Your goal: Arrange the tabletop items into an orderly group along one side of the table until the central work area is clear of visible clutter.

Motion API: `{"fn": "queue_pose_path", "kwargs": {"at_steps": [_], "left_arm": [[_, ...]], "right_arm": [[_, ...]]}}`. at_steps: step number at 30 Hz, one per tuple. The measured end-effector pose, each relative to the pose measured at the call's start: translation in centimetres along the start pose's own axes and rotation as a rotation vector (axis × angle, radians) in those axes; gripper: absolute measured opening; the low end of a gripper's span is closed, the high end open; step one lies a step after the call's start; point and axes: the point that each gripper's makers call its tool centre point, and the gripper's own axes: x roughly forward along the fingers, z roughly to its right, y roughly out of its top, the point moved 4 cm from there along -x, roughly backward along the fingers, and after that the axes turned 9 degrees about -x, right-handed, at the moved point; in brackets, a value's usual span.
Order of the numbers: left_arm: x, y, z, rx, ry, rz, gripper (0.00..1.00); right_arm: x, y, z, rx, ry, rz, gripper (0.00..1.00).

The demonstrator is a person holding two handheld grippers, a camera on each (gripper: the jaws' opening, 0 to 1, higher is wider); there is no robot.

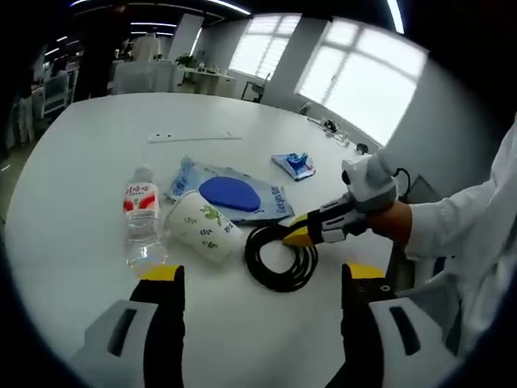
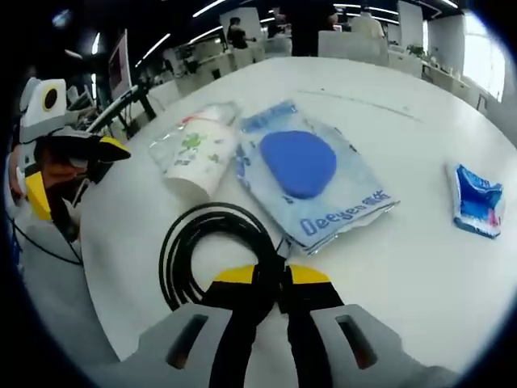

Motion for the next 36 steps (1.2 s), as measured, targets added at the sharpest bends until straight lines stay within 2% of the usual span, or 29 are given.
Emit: {"fn": "queue_pose_path", "kwargs": {"at_steps": [14, 25, 32, 36], "left_arm": [[0.7, -0.9, 0.1, -0.009, -0.001, -0.022, 0.77], [1.7, -0.9, 0.0, -0.003, -0.012, -0.035, 0.77], [3.1, -1.7, 0.4, 0.003, -0.012, -0.065, 0.74], [4.3, -2.2, 0.7, 0.01, -0.002, -0.084, 0.68]], "right_arm": [[-0.4, -0.2, -0.4, -0.006, -0.007, 0.009, 0.08], [-0.7, -0.5, -0.6, 0.005, -0.01, 0.017, 0.08], [-0.9, -1.0, -0.7, 0.016, -0.015, 0.022, 0.08], [-1.0, -1.2, -0.7, 0.017, -0.013, 0.025, 0.08]]}}
